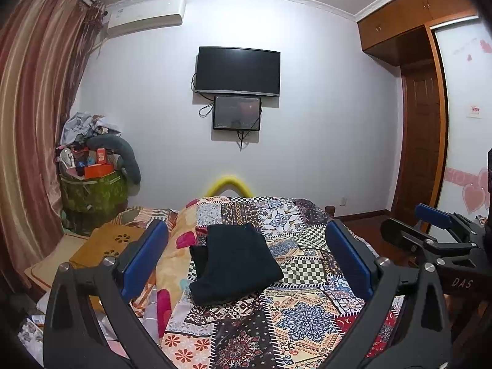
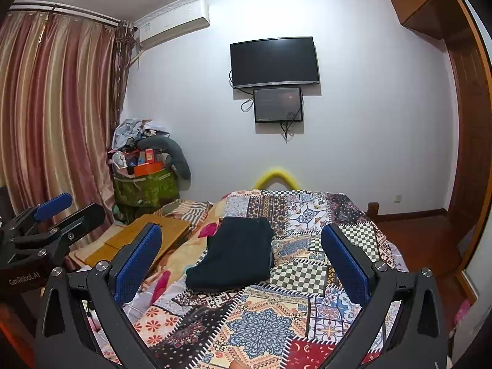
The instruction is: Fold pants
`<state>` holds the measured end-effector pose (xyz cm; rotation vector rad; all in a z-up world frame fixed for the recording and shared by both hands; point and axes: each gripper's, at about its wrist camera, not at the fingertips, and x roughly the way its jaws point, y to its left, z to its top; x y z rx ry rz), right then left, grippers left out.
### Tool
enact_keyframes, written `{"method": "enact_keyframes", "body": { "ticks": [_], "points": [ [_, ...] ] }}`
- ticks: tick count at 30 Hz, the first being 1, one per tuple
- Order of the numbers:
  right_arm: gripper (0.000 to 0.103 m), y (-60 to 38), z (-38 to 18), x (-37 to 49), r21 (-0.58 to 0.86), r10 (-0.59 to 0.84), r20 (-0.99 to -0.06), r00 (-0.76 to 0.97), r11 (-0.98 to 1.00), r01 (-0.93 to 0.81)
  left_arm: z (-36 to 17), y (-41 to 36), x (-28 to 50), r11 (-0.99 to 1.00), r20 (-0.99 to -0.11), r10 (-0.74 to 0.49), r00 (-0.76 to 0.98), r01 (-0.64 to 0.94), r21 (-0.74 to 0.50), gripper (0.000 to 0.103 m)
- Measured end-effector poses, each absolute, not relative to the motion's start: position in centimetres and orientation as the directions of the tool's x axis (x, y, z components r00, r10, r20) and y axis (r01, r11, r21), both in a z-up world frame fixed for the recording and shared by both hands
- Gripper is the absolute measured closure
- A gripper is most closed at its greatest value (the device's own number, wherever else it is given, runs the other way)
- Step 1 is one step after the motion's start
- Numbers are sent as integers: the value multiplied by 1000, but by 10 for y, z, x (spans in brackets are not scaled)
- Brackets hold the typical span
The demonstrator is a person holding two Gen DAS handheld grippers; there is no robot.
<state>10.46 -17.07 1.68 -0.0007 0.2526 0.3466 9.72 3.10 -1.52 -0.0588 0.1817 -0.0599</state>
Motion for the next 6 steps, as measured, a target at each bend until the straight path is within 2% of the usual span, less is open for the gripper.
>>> {"method": "enact_keyframes", "body": {
  "ticks": [6],
  "points": [
    [0, -168, 15, 106, 45, 335, -251, 908, 941, -335, -20, 35, 104, 995, -213, -73, 974, 57, -78, 0]
  ]
}}
